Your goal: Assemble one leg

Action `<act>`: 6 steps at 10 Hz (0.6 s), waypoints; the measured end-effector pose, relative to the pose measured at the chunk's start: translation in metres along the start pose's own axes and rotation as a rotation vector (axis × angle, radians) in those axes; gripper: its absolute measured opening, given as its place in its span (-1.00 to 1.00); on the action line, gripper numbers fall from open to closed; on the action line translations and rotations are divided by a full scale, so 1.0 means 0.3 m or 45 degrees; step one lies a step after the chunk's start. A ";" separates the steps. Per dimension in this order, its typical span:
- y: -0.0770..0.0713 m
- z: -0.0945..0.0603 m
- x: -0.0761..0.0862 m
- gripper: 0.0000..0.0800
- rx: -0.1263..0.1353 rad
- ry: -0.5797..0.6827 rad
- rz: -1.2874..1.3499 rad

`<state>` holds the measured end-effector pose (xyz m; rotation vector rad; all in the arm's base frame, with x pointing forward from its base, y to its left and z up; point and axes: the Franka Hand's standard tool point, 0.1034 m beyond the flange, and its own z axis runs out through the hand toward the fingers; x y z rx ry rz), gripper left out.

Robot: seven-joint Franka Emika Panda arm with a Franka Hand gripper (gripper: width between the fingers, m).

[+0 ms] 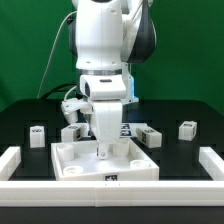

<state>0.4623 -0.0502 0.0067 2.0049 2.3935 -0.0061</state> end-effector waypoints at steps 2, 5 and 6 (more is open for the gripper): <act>-0.001 0.000 0.000 0.18 0.000 0.000 0.000; -0.001 0.001 0.000 -0.79 0.001 0.000 0.000; -0.002 0.001 0.000 -0.86 0.002 0.000 0.000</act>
Offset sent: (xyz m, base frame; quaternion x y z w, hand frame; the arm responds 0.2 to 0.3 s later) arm 0.0000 0.0000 0.0000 0.0000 0.0000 0.0000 1.0000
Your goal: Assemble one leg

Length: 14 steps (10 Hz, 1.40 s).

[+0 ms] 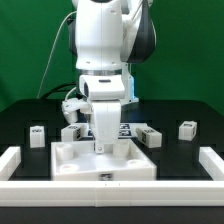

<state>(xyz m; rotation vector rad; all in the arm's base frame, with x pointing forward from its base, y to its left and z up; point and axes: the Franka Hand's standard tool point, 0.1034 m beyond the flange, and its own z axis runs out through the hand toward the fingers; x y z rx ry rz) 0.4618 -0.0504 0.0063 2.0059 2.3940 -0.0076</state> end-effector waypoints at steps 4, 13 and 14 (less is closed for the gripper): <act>0.000 0.000 0.000 -0.85 0.000 0.000 0.000; 0.119 -0.007 0.380 -0.85 -0.021 0.031 0.335; 0.147 -0.008 0.412 -0.85 -0.016 0.028 0.308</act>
Offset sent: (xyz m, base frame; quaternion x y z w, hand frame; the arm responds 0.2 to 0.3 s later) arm 0.0000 0.0000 0.0000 0.0000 0.0000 0.0000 1.0000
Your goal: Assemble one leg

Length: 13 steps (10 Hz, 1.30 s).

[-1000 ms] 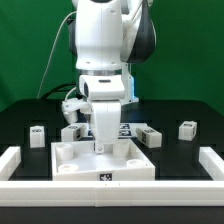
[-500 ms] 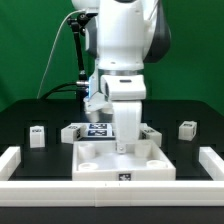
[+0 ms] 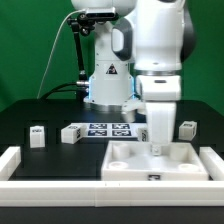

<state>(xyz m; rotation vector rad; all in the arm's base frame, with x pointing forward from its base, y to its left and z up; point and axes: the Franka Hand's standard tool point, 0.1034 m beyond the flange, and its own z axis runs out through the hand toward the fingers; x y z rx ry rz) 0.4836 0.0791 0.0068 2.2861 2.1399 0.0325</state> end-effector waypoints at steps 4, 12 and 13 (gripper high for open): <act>0.008 0.000 0.004 -0.85 0.002 -0.001 -0.055; 0.010 0.000 -0.005 0.40 0.002 -0.001 -0.056; 0.010 0.000 -0.005 0.58 0.002 -0.001 -0.056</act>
Offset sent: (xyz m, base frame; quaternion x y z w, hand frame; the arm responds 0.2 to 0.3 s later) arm 0.0006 0.0147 0.0031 0.0080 0.0273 -0.0728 0.9969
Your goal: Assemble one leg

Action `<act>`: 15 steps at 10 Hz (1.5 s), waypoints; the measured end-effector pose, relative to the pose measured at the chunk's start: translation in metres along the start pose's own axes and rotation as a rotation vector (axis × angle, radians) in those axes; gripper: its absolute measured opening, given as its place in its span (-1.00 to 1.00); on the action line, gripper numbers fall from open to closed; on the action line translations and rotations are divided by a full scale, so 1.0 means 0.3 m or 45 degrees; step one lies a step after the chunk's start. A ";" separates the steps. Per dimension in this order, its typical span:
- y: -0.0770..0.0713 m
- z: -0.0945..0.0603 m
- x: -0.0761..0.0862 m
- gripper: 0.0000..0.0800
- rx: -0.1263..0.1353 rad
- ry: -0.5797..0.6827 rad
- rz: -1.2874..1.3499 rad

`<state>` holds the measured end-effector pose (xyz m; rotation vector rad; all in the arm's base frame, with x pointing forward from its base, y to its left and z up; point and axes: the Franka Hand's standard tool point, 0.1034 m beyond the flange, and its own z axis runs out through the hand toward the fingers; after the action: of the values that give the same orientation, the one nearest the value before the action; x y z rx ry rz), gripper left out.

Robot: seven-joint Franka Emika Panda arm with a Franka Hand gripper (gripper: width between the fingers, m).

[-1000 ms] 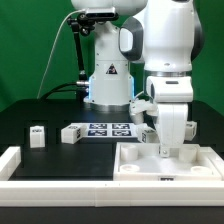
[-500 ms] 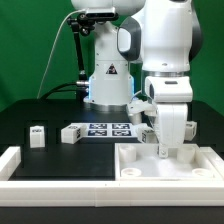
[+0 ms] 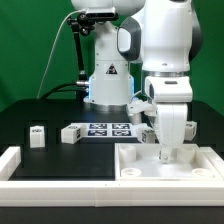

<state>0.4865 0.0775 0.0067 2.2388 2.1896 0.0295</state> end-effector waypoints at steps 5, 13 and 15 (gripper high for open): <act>-0.011 -0.035 -0.001 0.62 -0.012 -0.003 0.018; -0.087 -0.148 0.004 0.62 -0.046 -0.007 0.307; -0.092 -0.146 0.006 0.62 -0.043 0.004 0.567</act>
Offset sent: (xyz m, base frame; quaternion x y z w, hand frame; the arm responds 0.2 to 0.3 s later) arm 0.0000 0.0000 0.0000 0.0000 0.0000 0.0000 1.0000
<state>0.4581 0.0796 0.0500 2.6518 1.6321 0.0717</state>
